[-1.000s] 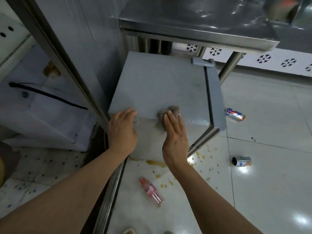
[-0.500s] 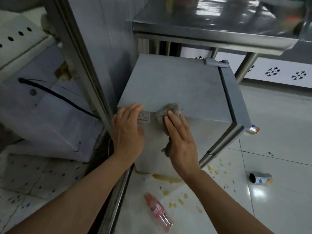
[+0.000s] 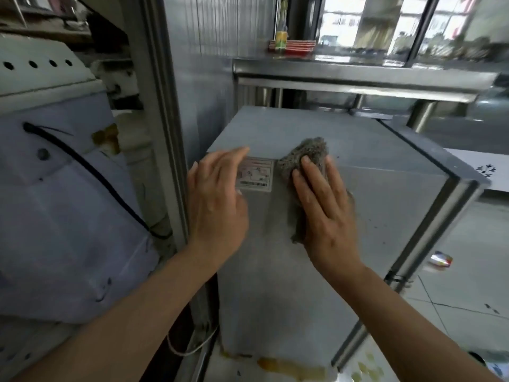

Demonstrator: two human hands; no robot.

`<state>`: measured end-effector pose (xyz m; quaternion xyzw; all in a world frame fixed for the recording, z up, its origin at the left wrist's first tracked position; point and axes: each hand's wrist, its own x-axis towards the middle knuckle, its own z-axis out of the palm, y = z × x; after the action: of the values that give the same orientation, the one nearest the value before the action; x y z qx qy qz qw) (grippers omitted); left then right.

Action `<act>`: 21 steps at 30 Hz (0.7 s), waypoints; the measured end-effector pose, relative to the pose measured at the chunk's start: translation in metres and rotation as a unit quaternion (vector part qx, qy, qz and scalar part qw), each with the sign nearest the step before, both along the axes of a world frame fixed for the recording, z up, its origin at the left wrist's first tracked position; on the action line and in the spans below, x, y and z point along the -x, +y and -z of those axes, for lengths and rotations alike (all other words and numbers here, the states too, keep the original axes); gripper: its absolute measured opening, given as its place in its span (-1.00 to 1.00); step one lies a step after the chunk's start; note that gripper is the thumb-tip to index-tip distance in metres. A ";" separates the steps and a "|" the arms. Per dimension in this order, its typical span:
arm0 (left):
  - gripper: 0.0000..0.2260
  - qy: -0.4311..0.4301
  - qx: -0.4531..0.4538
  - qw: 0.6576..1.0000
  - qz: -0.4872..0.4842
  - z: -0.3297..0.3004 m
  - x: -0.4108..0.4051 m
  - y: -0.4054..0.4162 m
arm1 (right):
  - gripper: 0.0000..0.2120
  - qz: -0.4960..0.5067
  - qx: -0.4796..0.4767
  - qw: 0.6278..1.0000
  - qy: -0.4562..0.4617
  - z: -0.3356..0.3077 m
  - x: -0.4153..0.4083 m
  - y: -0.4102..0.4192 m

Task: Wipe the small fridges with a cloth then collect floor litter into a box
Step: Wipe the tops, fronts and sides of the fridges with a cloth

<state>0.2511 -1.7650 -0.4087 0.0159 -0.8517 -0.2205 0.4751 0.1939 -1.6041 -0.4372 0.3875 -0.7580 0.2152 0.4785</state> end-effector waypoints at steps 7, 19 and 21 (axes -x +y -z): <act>-0.40 0.052 -0.141 0.987 0.063 0.037 0.001 -0.029 | -0.47 0.011 -0.088 0.992 0.085 0.016 0.013 -0.028; -0.48 0.040 -0.359 0.927 0.101 0.075 0.001 -0.047 | -0.52 0.033 -0.291 0.939 0.183 0.040 0.013 -0.068; -0.48 -0.001 -0.368 0.925 0.094 0.088 -0.001 -0.050 | -0.53 0.036 -0.351 0.916 0.191 0.058 0.010 -0.061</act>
<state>0.2523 -1.8155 -0.4967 0.1100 -0.7087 -0.5623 0.4117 0.1836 -1.6655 -0.4947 0.5366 -0.6927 -0.1601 0.4544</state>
